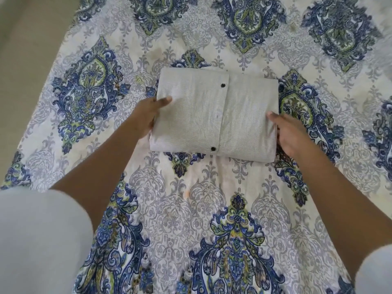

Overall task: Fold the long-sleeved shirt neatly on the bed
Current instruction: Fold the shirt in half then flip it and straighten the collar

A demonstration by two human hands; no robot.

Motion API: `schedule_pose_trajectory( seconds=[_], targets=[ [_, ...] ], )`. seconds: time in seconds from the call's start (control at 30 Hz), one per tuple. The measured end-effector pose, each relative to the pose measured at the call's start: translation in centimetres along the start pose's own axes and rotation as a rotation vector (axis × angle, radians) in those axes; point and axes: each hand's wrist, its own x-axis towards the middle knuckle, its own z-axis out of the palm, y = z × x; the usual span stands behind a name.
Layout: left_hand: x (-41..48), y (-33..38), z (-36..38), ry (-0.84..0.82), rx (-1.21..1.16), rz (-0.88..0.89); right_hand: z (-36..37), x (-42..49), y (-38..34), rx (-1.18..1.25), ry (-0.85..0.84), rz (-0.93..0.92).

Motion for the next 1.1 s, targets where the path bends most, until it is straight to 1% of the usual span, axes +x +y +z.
schedule_pose_trajectory(
  seconds=[0.03,0.1,0.17,0.23,0.33,0.4,0.53,0.6,0.67,0.7,0.73,0.77,0.8,0.83,0.87,0.9,0.93,0.97,1.1],
  targets=[
    [0.4,0.6,0.5,-0.007,-0.013,0.009,0.6,0.3,-0.5,-0.015,0.022,-0.002],
    [1.2,1.1,1.0,0.033,-0.055,0.008,1.4,1.2,-1.4,-0.011,0.077,-0.013],
    [1.7,1.0,0.8,0.089,-0.118,-0.004,1.9,1.8,-2.3,0.066,0.131,-0.048],
    [2.4,0.4,0.1,0.123,-0.144,0.004,1.9,2.7,-2.6,0.098,0.142,-0.062],
    [3.1,-0.2,-0.3,0.139,-0.027,0.045,1.9,4.4,-2.0,-0.001,0.189,0.009],
    [3.3,0.1,0.2,0.172,0.034,0.069,1.9,4.8,-1.6,-0.02,0.236,0.045],
    [4.1,0.4,0.6,0.286,0.113,0.13,2.1,5.5,-0.7,-0.031,0.329,-0.04],
    [4.2,0.0,0.9,0.364,0.228,0.156,2.6,5.7,-0.4,-0.099,0.394,-0.098],
    [3.5,-0.4,1.7,0.458,0.383,0.219,3.1,5.1,-0.3,-0.326,0.49,-0.177],
    [2.9,-0.6,2.2,0.503,0.49,0.256,3.3,4.5,-0.1,-0.466,0.542,-0.25],
    [2.3,-1.0,2.8,0.549,0.665,0.301,3.8,3.5,0.0,-0.605,0.58,-0.353],
    [1.6,-1.5,3.6,0.56,0.873,0.346,4.5,2.4,0.4,-0.734,0.586,-0.468],
    [1.0,-2.2,4.6,0.514,1.06,0.411,5.5,1.4,0.9,-0.86,0.53,-0.574],
    [0.5,-2.9,5.7,0.412,1.205,0.509,6.6,0.8,1.5,-0.98,0.433,-0.646],
    [0.3,-3.8,6.5,0.27,1.313,0.612,7.7,0.4,2.2,-1.087,0.327,-0.685],
    [0.3,-4.5,7.2,0.134,1.384,0.686,8.6,0.3,2.9,-1.169,0.248,-0.689],
    [0.7,-5.3,7.3,0.043,1.423,0.71,9.1,0.4,3.6,-1.231,0.2,-0.659],
    [1.3,-5.8,7.3,0.008,1.447,0.696,9.1,0.8,4.1,-1.28,0.186,-0.62],
    [2.1,-6.0,7.2,0.014,1.495,0.641,8.4,1.9,4.5,-1.366,0.152,-0.542]
  ],
)
